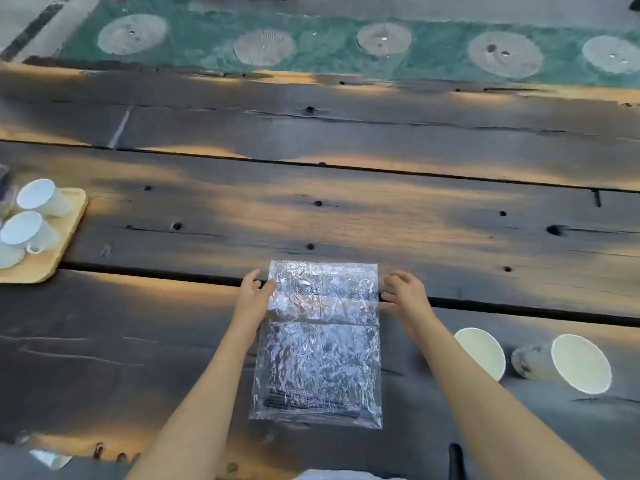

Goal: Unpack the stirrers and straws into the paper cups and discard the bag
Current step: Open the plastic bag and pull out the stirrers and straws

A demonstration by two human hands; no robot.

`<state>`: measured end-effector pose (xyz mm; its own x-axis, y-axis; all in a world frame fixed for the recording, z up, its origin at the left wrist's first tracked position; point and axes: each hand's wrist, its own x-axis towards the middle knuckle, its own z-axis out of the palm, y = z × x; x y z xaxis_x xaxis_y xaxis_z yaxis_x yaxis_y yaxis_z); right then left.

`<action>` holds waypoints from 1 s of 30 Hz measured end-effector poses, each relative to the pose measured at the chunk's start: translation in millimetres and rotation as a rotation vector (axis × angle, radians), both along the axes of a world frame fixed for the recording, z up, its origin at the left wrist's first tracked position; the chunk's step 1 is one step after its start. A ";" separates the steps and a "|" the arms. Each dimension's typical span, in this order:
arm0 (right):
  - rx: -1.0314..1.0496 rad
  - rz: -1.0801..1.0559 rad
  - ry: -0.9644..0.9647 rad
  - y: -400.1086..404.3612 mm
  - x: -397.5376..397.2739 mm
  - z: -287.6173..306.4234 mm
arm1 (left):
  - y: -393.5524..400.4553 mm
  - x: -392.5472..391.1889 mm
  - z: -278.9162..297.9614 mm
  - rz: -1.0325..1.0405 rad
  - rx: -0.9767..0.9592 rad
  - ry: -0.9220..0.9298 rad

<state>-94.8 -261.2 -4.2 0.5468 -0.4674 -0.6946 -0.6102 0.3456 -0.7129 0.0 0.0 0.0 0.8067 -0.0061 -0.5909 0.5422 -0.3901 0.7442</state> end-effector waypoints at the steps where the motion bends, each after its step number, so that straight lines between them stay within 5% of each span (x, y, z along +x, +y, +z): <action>1: 0.008 -0.013 0.020 -1.7 5.5 -2.9 | -1.3 7.7 -3.1 0.002 0.017 0.008; 14: -0.023 0.020 0.185 0.4 39.8 -47.4 | -14.3 52.5 -45.2 0.080 0.104 0.084; 23: -0.032 0.044 0.099 5.5 32.8 -44.5 | -1.7 45.9 -41.9 0.105 0.077 0.015; 30: -0.039 0.067 -0.102 18.3 5.7 7.0 | 22.3 11.8 -4.5 0.183 -0.118 -0.019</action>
